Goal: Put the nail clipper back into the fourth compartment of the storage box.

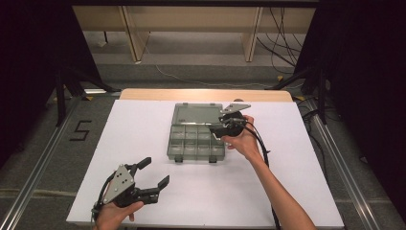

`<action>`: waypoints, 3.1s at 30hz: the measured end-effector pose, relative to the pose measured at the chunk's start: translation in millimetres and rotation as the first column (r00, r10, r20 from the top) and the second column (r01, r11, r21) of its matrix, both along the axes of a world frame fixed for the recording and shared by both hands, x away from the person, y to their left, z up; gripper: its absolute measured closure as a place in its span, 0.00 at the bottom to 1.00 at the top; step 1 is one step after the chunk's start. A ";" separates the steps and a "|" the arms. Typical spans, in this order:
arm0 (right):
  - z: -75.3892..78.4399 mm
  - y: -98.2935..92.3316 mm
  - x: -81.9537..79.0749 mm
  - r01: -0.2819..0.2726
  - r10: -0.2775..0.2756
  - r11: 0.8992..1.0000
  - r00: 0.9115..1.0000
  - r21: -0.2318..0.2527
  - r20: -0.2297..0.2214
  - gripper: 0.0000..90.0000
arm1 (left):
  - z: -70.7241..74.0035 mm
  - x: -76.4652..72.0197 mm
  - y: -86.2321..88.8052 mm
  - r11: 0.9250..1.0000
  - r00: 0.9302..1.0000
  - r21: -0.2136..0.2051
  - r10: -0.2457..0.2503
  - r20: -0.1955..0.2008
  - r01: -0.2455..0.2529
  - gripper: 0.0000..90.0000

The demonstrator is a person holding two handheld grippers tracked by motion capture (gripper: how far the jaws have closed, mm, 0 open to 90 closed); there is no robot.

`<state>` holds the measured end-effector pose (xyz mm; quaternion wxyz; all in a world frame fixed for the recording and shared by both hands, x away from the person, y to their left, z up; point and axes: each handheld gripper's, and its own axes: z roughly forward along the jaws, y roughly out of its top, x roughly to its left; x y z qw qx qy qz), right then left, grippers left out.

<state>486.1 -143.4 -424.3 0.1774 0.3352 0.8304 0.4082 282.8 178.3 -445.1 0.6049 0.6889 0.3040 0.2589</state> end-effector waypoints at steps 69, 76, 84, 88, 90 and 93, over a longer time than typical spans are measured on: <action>49.3 2.1 -57.3 -0.104 0.078 0.977 0.987 0.184 0.141 0.19 | -0.5 0.4 0.9 1.000 1.000 -0.004 0.004 -0.001 -0.004 0.17; 51.7 2.6 -63.1 -0.114 0.084 0.972 0.985 0.206 0.150 0.19 | -0.3 0.1 1.0 1.000 1.000 -0.004 0.005 -0.001 -0.005 0.17; 51.5 -0.3 -68.4 -0.113 0.081 0.970 0.985 0.215 0.154 0.19 | 0.1 0.8 1.2 1.000 1.000 -0.004 -0.002 0.010 0.002 0.17; 51.3 -1.2 -70.0 -0.118 0.085 0.967 0.985 0.227 0.151 0.19 | 0.1 0.0 1.3 1.000 1.000 -0.004 0.004 0.000 -0.004 0.17; 52.0 -2.4 -71.9 -0.116 0.079 0.967 0.983 0.228 0.165 0.19 | 0.1 0.0 1.2 1.000 1.000 -0.004 0.004 0.001 -0.004 0.17; 53.0 -3.0 -74.3 -0.122 0.083 0.963 0.983 0.240 0.166 0.19 | 0.1 0.0 1.1 1.000 1.000 -0.004 0.003 0.001 -0.003 0.17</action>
